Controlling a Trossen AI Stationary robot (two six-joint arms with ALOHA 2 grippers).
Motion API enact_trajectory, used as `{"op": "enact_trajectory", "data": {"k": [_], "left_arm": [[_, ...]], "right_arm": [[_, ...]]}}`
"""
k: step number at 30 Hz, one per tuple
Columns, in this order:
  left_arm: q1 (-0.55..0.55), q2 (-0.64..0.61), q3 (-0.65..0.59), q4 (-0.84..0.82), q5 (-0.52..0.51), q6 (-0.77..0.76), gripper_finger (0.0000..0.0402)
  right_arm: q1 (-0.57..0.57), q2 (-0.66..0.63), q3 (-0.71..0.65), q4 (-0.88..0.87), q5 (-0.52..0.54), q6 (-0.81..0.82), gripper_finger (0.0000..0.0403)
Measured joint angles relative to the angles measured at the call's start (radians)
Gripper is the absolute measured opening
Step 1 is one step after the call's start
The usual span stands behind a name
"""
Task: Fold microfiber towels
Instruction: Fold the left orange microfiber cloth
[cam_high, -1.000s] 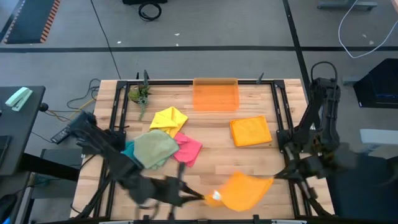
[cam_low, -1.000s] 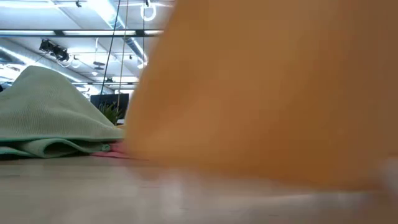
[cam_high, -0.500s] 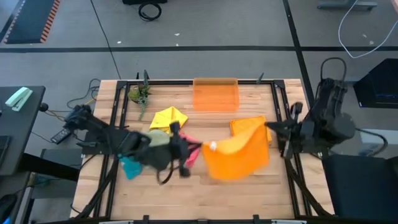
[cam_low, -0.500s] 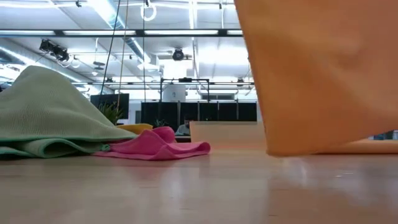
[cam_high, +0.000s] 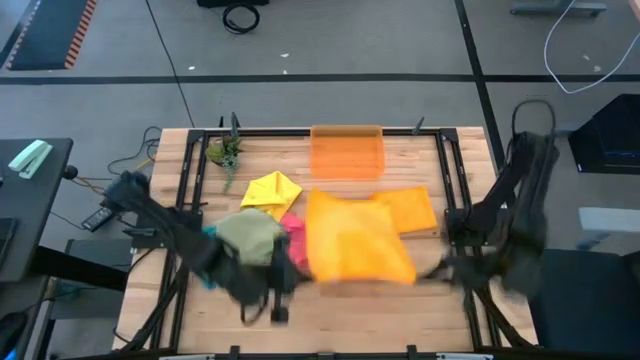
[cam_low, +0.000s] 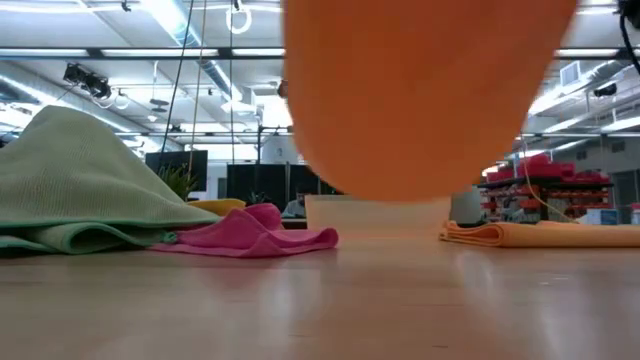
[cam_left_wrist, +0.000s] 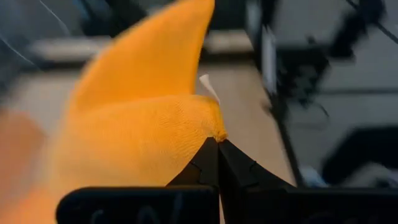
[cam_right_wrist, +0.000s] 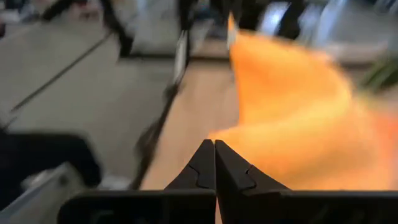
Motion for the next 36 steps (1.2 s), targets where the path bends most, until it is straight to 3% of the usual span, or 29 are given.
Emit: {"op": "enact_trajectory", "data": {"k": [6,11,15,18,24,27,36], "left_arm": [[-0.149,0.221,-0.266,0.471,-0.001,-0.190,0.0002],[-0.171,0.314,-0.298,0.589,-0.007,-0.312,0.0002],[-0.185,0.287,-0.296,0.624,-0.008,-0.286,0.0003],[-0.191,0.233,-0.295,0.625,-0.026,-0.230,0.0002],[-0.137,0.163,-0.294,0.443,-0.281,-0.179,0.0002],[-0.057,0.162,-0.294,0.314,-0.303,-0.251,0.0003],[0.198,0.173,-0.296,0.103,-0.260,-0.289,0.0003]], "right_arm": [[0.075,0.414,-0.167,0.426,-0.025,0.346,0.0000],[0.075,0.608,-0.091,0.458,-0.054,0.485,0.0000],[0.076,0.597,-0.024,0.398,-0.095,0.464,0.0000],[0.076,0.542,0.026,0.271,-0.058,0.465,0.0000],[-0.007,0.436,0.046,-0.152,0.049,0.586,0.0000],[-0.099,0.410,0.014,-0.307,0.035,0.669,0.0000],[-0.359,0.364,-0.173,-0.304,-0.078,0.688,0.0000]]}}
